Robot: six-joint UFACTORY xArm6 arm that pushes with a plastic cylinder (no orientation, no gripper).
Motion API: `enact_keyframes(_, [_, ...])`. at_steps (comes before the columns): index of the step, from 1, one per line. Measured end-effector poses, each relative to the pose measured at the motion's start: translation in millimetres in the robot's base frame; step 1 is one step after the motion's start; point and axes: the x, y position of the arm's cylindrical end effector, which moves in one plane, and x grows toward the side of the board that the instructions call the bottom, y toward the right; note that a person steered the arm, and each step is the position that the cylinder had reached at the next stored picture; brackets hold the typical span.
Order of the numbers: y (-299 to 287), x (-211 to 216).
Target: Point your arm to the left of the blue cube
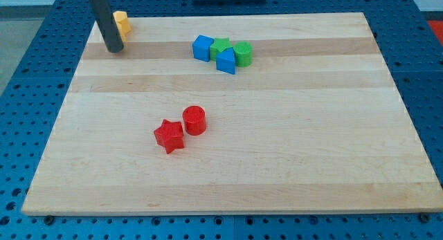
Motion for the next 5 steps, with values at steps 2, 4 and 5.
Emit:
enact_keyframes(2, [14, 24])
enact_keyframes(4, [42, 11])
enact_keyframes(5, [73, -31])
